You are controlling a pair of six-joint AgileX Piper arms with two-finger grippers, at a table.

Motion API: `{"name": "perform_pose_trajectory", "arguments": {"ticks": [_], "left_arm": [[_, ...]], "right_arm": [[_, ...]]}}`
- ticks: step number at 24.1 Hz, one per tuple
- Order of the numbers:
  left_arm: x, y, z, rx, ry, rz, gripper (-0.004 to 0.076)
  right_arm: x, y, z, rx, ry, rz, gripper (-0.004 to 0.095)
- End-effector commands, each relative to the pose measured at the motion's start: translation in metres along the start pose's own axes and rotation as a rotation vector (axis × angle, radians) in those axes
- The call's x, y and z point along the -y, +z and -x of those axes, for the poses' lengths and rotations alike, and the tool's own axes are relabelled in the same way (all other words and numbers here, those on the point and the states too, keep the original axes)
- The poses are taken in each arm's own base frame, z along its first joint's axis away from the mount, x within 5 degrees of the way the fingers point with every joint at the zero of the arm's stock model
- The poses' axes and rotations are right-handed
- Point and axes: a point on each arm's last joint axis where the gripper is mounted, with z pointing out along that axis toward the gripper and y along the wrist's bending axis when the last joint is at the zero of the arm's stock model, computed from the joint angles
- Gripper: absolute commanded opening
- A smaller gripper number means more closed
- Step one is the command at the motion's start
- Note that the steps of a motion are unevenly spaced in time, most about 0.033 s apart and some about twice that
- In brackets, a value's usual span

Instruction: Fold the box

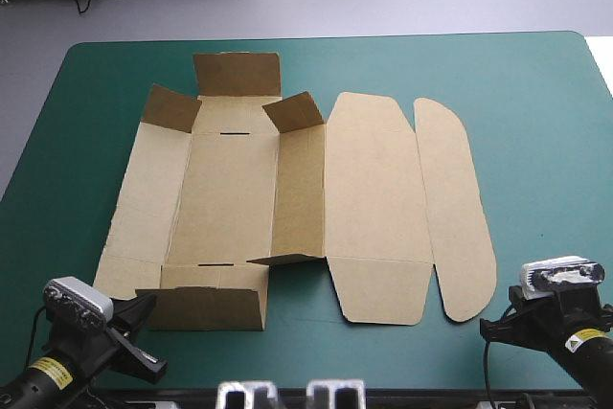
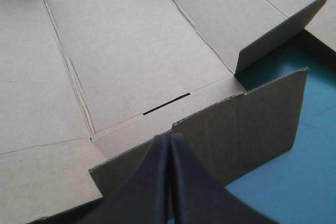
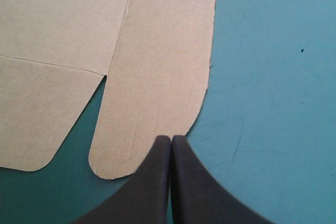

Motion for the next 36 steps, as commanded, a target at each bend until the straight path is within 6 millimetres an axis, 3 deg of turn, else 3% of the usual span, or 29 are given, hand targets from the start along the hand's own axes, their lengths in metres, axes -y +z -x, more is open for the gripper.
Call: {"name": "perform_pose_trajectory", "arguments": {"ticks": [1,10,12,13,17,18,21,24,30,32,34,36], "left_arm": [[0.000,-0.003,0.013,0.082,-0.023,-0.007,-0.0010],[0.000,-0.003,0.012,0.073,-0.023,-0.009,-0.0010],[0.001,-0.010,0.024,0.096,-0.033,-0.014,-0.0010],[0.000,-0.019,0.041,0.131,-0.024,-0.004,-0.0010],[-0.006,-0.029,0.077,0.117,0.001,0.042,-0.0010],[-0.009,-0.025,0.093,0.045,0.002,0.037,-0.0010],[-0.013,-0.011,0.115,-0.052,-0.007,0.026,-0.0010],[-0.024,0.020,0.146,-0.080,0.009,0.063,-0.0010],[-0.053,0.077,0.182,-0.147,-0.042,0.234,-0.0010],[-0.069,0.093,0.191,-0.177,-0.066,0.294,-0.0009],[-0.105,0.099,0.199,-0.201,-0.189,0.388,-0.0006],[-0.130,0.096,0.201,-0.200,-0.285,0.406,0.0011]], "right_arm": [[0.001,-0.004,0.010,0.065,-0.005,-0.010,-0.0015],[0.001,-0.004,0.010,0.065,-0.005,-0.010,-0.0015],[0.001,-0.004,0.010,0.065,-0.005,-0.010,-0.0015],[0.001,-0.004,0.010,0.065,-0.005,-0.010,-0.0015],[0.001,-0.004,0.010,0.065,-0.005,-0.010,-0.0015],[0.001,-0.004,0.010,0.065,-0.005,-0.010,-0.0015],[0.001,-0.004,0.010,0.065,-0.005,-0.010,-0.0015],[0.001,-0.004,0.010,0.065,-0.005,-0.010,-0.0015],[0.001,-0.004,0.010,0.065,-0.005,-0.010,-0.0015],[0.001,-0.004,0.010,0.065,-0.005,-0.010,-0.0015],[0.001,-0.004,0.010,0.065,-0.005,-0.010,-0.0015],[0.001,-0.004,0.010,0.065,-0.005,-0.010,-0.0015]]}}
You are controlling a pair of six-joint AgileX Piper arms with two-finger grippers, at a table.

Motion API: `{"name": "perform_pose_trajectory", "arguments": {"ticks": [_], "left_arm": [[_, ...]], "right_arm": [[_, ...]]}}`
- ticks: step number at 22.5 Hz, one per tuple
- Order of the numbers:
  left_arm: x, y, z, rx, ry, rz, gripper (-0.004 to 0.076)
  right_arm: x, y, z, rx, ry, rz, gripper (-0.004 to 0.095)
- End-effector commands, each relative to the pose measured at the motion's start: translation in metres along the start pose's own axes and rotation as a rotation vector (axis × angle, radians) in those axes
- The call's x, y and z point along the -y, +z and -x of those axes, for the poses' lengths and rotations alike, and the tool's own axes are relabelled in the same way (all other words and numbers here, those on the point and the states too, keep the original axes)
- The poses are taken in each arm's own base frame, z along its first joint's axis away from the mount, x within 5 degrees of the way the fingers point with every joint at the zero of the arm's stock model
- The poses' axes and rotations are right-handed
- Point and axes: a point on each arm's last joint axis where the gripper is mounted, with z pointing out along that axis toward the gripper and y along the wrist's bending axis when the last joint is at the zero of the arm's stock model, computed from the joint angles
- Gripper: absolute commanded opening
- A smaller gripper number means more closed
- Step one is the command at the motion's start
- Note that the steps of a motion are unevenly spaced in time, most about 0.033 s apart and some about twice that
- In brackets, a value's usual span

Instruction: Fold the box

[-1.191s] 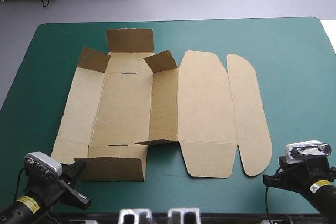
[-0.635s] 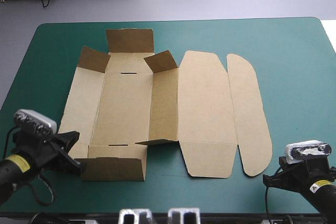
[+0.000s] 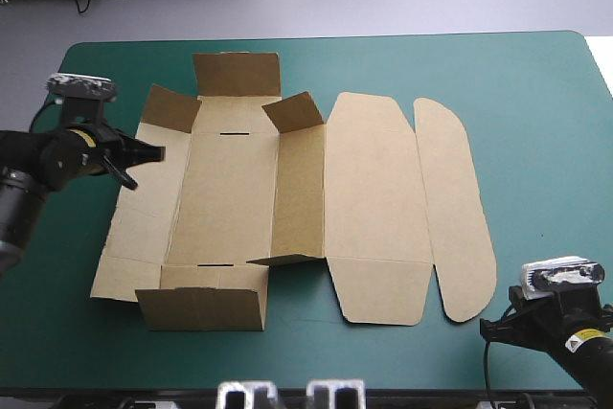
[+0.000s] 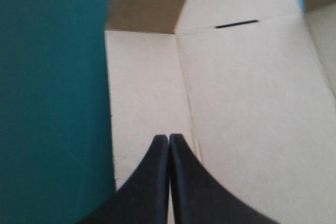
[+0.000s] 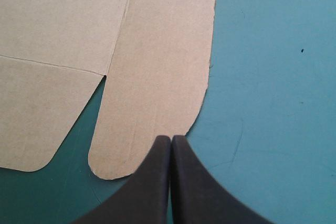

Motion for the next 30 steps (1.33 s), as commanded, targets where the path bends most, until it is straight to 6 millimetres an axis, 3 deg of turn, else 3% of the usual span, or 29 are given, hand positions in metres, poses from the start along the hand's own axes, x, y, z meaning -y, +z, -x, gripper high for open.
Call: {"name": "perform_pose_trajectory", "arguments": {"ticks": [1,6,9,14,16,21,22,30], "left_arm": [[-0.042,-0.007,0.022,0.076,-0.164,0.017,0.0015],[-0.100,-0.004,0.015,0.057,-0.381,-0.057,0.0014],[-0.122,0.000,0.001,-0.018,-0.415,-0.024,0.0014],[-0.129,0.009,-0.007,-0.103,-0.375,-0.016,0.0029],[-0.127,0.016,-0.010,-0.158,-0.350,-0.047,0.0101],[-0.124,0.045,-0.010,-0.229,-0.271,-0.105,0.0548],[-0.126,0.052,-0.012,-0.248,-0.278,-0.113,0.0579],[-0.128,0.111,-0.031,-0.447,-0.341,-0.307,0.0506]], "right_arm": [[0.001,-0.004,0.010,0.065,-0.005,-0.010,-0.0015],[0.001,-0.004,0.010,0.065,-0.005,-0.010,-0.0015],[0.001,-0.004,0.010,0.065,-0.005,-0.010,-0.0015],[0.001,-0.004,0.010,0.065,-0.005,-0.010,-0.0015],[0.001,-0.004,0.010,0.065,-0.005,-0.010,-0.0015],[0.001,-0.004,0.010,0.064,-0.004,-0.010,-0.0015],[0.001,-0.004,0.010,0.064,-0.004,-0.010,-0.0015],[0.001,-0.004,0.010,0.064,-0.005,-0.010,-0.0015]]}}
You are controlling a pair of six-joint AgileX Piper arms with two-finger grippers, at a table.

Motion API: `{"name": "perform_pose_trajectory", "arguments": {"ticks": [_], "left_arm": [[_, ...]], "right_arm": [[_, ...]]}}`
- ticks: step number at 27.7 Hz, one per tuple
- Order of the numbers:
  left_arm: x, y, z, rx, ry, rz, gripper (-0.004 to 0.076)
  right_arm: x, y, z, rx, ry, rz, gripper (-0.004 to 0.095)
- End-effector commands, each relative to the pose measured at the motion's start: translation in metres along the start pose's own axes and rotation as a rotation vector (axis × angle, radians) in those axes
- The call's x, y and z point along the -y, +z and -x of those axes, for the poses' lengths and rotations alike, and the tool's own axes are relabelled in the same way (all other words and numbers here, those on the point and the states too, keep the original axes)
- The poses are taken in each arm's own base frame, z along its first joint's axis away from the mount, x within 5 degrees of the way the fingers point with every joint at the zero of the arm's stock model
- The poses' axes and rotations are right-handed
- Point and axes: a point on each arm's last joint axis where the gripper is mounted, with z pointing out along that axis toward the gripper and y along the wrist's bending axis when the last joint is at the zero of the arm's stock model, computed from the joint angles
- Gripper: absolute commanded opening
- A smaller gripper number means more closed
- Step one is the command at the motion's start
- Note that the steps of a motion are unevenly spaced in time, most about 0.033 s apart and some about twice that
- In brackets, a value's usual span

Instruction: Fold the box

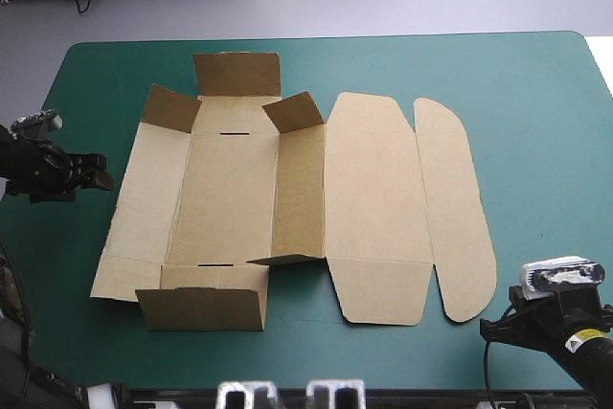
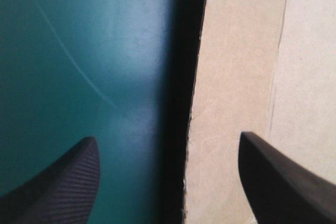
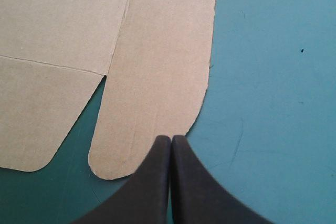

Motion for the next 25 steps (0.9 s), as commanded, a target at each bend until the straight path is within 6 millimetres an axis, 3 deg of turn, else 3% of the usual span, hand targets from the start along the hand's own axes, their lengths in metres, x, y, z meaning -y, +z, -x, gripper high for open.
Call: {"name": "perform_pose_trajectory", "arguments": {"ticks": [1,8,19,25], "left_arm": [[0.010,-0.003,0.004,-0.011,0.012,-0.090,0.0503],[0.009,0.011,0.008,-0.029,-0.007,-0.163,0.0495],[0.011,0.042,-0.018,-0.122,-0.063,-0.269,0.0496],[0.027,0.056,-0.026,-0.180,-0.039,-0.301,0.0484]], "right_arm": [[0.001,-0.004,0.010,0.064,-0.005,-0.010,-0.0015],[0.001,-0.004,0.010,0.064,0.001,-0.011,-0.0015],[0.001,-0.004,0.010,0.064,0.001,-0.011,-0.0015],[0.001,-0.004,0.010,0.064,0.001,-0.011,-0.0015]]}}
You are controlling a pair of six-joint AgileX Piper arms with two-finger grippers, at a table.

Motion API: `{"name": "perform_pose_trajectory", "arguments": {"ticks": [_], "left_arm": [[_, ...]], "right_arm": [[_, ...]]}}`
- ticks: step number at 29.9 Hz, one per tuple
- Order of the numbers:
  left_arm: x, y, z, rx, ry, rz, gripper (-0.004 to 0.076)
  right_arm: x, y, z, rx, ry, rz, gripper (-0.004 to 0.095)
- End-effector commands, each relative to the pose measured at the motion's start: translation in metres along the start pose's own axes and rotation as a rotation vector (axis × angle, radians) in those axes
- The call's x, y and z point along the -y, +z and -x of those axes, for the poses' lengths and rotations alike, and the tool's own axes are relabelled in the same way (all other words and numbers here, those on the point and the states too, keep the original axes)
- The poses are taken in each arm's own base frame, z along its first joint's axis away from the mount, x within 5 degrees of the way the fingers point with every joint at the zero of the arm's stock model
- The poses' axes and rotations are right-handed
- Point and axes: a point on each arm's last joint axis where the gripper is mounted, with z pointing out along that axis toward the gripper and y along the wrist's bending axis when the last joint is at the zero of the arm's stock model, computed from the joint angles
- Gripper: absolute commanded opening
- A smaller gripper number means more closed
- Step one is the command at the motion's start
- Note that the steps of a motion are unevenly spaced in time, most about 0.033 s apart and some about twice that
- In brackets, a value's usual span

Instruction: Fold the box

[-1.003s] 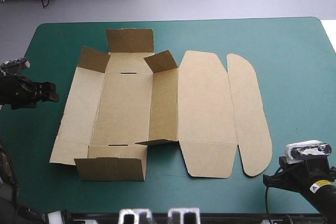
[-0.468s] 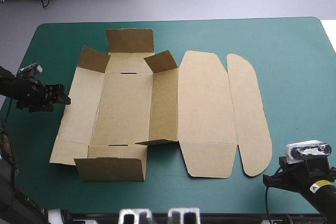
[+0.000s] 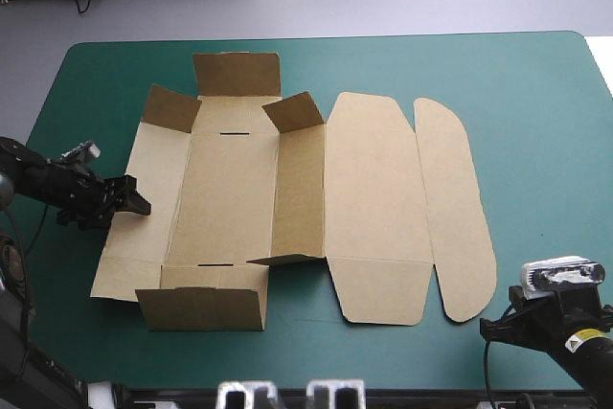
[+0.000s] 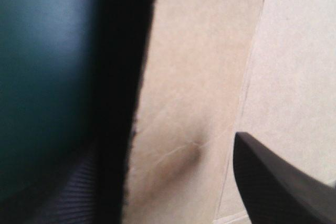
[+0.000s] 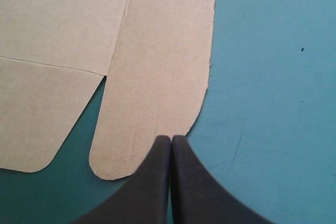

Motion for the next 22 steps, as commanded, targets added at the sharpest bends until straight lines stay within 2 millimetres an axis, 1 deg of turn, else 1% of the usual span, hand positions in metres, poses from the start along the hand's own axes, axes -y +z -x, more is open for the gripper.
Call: {"name": "perform_pose_trajectory", "arguments": {"ticks": [1,4,5,6,7,8,10,14,17,20,22], "left_arm": [[0.028,-0.005,-0.006,-0.037,0.051,-0.078,0.0475],[0.038,0.001,-0.006,-0.059,0.089,-0.078,0.0434],[0.040,0.002,-0.006,-0.063,0.102,-0.080,0.0404],[0.041,0.003,-0.006,-0.065,0.108,-0.081,0.0356],[0.042,0.004,-0.006,-0.068,0.112,-0.079,0.0301],[0.043,0.004,-0.006,-0.070,0.115,-0.078,0.0214],[0.043,0.004,-0.006,-0.070,0.117,-0.078,0.0004],[0.045,0.003,-0.005,-0.059,0.107,-0.096,-0.0006],[0.054,-0.002,0.003,-0.035,0.153,-0.090,-0.0010],[0.073,-0.015,0.013,-0.018,0.284,0.008,-0.0010],[0.093,-0.025,0.022,0.010,0.392,0.066,-0.0010]], "right_arm": [[0.001,-0.004,0.010,0.064,-0.005,-0.011,-0.0015],[0.001,-0.004,0.010,0.064,-0.005,-0.011,-0.0015],[0.001,-0.004,0.010,0.064,-0.005,-0.011,-0.0015],[0.001,-0.004,0.010,0.064,-0.005,-0.011,-0.0015],[0.001,-0.004,0.010,0.064,-0.005,-0.011,-0.0015],[0.001,-0.004,0.010,0.064,-0.005,-0.011,-0.0015],[0.001,-0.004,0.010,0.064,-0.005,-0.011,-0.0015],[0.001,-0.004,0.010,0.064,-0.005,-0.011,-0.0015],[0.001,-0.004,0.010,0.064,-0.005,-0.011,-0.0015],[0.001,-0.004,0.010,0.064,-0.005,-0.011,-0.0015],[0.001,-0.004,0.010,0.063,-0.005,-0.010,-0.0015]]}}
